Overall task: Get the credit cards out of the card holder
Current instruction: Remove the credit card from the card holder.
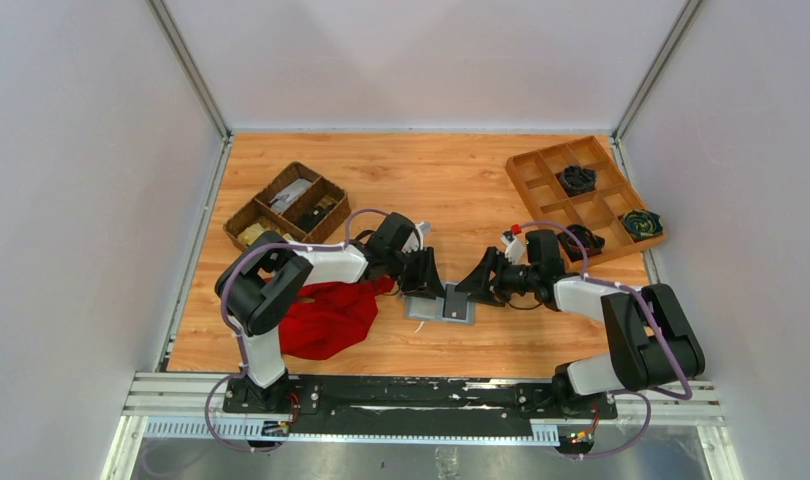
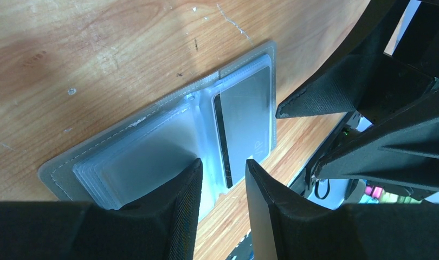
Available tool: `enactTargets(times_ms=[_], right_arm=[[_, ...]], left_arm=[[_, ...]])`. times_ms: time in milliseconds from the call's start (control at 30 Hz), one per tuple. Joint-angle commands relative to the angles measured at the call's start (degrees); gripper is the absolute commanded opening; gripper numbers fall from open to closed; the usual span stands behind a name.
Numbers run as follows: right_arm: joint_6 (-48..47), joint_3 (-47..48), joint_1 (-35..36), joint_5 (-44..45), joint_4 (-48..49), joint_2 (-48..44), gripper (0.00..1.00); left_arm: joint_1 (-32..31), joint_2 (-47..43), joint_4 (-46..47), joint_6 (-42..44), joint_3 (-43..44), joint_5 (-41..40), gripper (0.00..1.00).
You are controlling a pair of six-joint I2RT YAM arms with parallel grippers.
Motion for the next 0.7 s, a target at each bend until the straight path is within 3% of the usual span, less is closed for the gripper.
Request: enactTargets(times_ms=[0, 667], right_arm=[[-1.02, -1.19, 0.87, 1.31, -0.81, 0.61, 0.63], [-0.81, -1.58, 1.29, 0.46, 1.64, 3.18, 0.63]], left_arm=[[0.34, 1.55, 0.66, 0.90, -1.22, -0.44, 0.41], [0.34, 2.70, 0.62, 1.48, -1.01, 0.52, 0.41]])
